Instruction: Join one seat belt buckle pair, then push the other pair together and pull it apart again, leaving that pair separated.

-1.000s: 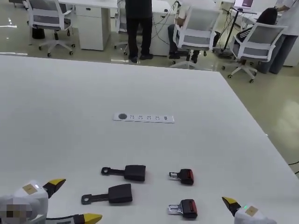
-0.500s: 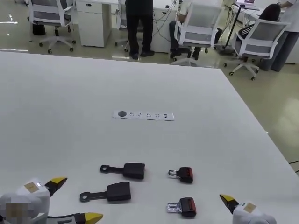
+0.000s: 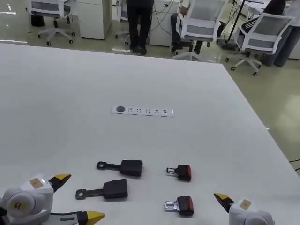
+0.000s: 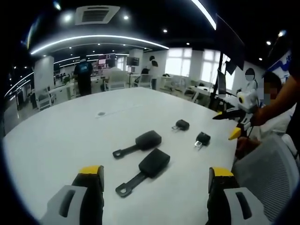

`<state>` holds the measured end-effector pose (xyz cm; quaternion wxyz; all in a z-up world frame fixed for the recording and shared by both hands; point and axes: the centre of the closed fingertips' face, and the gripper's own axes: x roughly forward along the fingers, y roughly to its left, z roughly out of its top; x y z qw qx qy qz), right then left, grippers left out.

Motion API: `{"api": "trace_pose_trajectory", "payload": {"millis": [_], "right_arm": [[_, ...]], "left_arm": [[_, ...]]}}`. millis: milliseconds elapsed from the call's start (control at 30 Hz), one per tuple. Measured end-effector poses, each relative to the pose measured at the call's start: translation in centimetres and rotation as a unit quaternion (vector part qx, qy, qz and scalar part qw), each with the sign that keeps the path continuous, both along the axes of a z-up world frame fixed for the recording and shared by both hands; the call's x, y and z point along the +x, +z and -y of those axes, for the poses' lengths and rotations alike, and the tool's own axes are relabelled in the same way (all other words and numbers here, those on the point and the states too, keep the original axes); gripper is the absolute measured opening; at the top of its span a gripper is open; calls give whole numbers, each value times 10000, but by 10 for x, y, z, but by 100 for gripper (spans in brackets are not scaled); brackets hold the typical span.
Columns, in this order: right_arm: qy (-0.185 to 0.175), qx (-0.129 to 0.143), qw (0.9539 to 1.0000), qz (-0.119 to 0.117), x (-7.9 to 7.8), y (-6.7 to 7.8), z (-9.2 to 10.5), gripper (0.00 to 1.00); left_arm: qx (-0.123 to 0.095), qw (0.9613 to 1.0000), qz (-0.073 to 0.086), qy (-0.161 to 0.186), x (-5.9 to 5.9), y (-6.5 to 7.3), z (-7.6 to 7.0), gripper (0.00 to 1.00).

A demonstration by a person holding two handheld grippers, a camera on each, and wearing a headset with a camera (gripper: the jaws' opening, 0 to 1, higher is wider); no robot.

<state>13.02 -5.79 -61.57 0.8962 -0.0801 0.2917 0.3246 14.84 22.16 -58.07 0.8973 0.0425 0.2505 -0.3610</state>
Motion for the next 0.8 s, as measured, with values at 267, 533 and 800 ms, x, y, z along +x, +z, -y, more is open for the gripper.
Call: {"api": "trace_pose_trajectory", "payload": {"millis": [267, 533, 800], "right_arm": [[175, -32, 9998, -125, 3, -4, -7, 92], [449, -111, 9985, -302, 11, -12, -12, 90], [931, -239, 9941, -506, 15, -21, -18, 86]], "left_arm": [[17, 9998, -71, -179, 7, -8, 5, 93], [151, 9990, -191, -380, 14, -20, 7, 90], [298, 9973, -302, -591, 20, -30, 13, 85]]}}
